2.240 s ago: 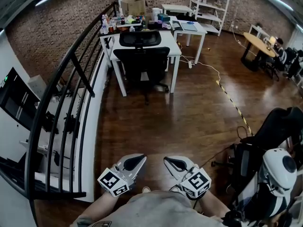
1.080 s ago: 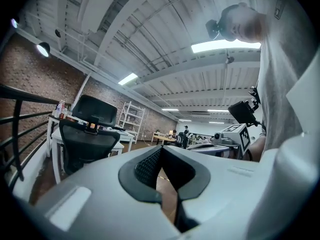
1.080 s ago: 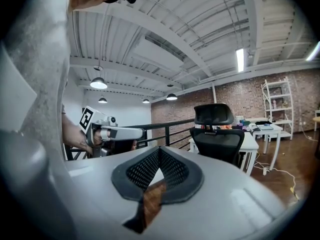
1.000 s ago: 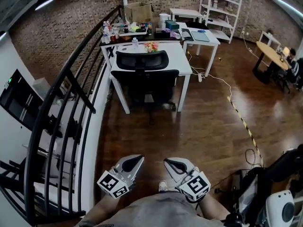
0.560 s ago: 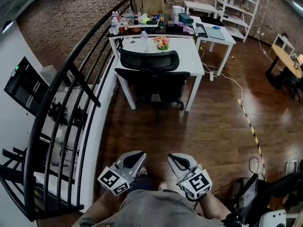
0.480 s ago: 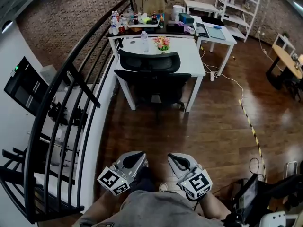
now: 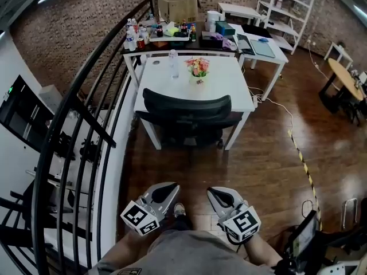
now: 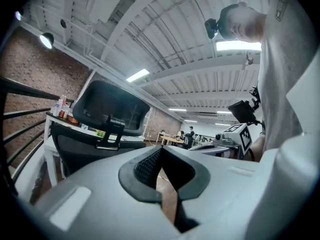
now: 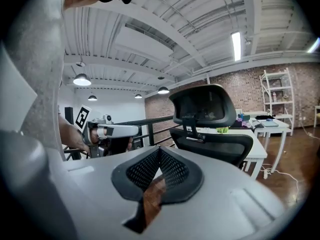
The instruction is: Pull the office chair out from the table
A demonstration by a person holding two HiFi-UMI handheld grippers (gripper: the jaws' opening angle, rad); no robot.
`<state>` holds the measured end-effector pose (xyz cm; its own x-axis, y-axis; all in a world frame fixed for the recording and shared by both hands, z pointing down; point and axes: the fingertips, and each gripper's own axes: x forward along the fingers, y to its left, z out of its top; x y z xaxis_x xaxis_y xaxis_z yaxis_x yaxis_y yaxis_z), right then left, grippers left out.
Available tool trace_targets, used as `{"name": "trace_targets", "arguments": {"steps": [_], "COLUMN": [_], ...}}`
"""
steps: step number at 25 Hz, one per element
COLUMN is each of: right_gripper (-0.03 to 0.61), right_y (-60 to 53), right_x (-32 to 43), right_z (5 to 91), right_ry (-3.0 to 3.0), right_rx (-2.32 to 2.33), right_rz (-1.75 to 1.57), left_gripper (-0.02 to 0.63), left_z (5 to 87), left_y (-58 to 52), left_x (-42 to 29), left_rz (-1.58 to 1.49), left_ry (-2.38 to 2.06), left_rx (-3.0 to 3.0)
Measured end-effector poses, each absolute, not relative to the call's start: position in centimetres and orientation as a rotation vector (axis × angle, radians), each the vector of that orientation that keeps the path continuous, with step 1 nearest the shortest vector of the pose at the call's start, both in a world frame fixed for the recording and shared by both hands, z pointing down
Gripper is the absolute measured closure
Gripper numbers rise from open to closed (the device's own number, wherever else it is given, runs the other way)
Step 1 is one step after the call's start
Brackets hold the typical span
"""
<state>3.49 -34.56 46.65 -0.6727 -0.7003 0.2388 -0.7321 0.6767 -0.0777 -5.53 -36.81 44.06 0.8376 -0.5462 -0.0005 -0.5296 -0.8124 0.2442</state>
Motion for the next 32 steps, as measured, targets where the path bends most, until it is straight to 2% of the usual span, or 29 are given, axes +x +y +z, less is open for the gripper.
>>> {"name": "trace_targets", "arguments": {"steps": [16, 28, 30, 32], "right_gripper": [0.572, 0.572, 0.572, 0.567], "right_y": [-47.9, -56.1, -57.2, -58.2], "right_x": [5.0, 11.1, 12.3, 13.4], "right_z": [45.1, 43.8, 43.5, 43.2], "right_ry": [-2.597, -2.559, -2.546, -2.537], "right_rx": [1.433, 1.491, 1.51, 1.527], "right_rz": [0.224, 0.14, 0.134, 0.133], "left_gripper": [0.614, 0.614, 0.609, 0.577], "left_z": [42.7, 42.2, 42.0, 41.8], "left_y": [-51.2, -61.4, -62.7, -63.8], "left_x": [-9.3, -13.6, -14.4, -15.3], "left_rz": [-0.094, -0.061, -0.066, -0.068], "left_ry": [-0.791, -1.09, -1.135, -1.175], "left_rx": [2.828, 2.8, 2.79, 2.78]}}
